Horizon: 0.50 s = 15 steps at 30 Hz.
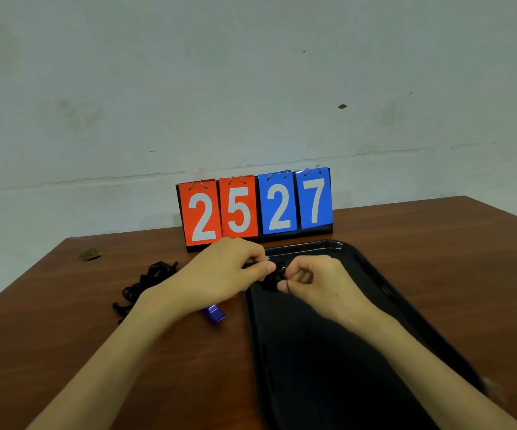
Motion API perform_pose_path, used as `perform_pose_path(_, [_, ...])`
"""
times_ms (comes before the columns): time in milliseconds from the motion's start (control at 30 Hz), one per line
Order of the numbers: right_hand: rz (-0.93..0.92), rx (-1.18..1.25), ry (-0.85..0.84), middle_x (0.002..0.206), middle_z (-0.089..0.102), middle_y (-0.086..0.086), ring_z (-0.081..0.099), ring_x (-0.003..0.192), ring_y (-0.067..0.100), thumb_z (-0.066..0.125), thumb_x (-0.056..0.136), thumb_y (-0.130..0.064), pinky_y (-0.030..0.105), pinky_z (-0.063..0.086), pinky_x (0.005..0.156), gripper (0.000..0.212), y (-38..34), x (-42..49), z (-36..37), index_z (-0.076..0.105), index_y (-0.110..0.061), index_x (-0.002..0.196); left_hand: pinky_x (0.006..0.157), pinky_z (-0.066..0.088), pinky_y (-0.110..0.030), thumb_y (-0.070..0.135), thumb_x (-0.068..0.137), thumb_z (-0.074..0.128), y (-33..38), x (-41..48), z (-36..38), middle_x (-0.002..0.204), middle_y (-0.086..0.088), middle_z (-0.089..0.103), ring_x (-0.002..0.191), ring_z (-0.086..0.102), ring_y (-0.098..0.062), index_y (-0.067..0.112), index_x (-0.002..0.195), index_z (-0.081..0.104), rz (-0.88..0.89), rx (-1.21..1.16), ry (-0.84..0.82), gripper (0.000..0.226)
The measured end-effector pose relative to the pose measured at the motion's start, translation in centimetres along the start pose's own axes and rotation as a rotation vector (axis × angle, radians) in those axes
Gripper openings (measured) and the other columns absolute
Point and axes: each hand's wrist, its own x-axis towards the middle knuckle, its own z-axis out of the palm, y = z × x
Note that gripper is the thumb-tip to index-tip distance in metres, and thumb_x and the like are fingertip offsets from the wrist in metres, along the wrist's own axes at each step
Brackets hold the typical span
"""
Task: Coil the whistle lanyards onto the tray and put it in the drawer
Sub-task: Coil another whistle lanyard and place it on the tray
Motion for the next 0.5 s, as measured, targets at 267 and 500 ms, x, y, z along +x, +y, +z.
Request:
perform_pose_path(267, [-0.106,0.275,-0.307,0.074,0.068,-0.003,0.065,0.071,0.007,0.07,0.08,-0.016,0.022,0.053,0.075,0.004,-0.8,-0.5,-0.4,0.067,-0.018,0.081,0.062,0.047,-0.01,0.038,0.088,0.055,-1.4,0.2,-0.8,0.066,-0.004,0.063,0.062,0.059,-0.012,0.013,0.076,0.062,-0.018,-0.15,-0.032,0.028])
perform_pose_path(500, [-0.108,0.551,-0.328,0.075,0.067,0.001,0.064,0.07,0.009,0.066,0.081,-0.004,0.02,0.053,0.07,0.008,-1.5,-0.5,-1.1,0.065,-0.012,0.08,0.043,0.035,-0.009,0.031,0.091,0.049,-1.9,0.6,-0.6,0.048,0.008,0.051,0.041,0.045,-0.002,0.015,0.067,0.057,-0.049,-0.363,-0.099,0.03])
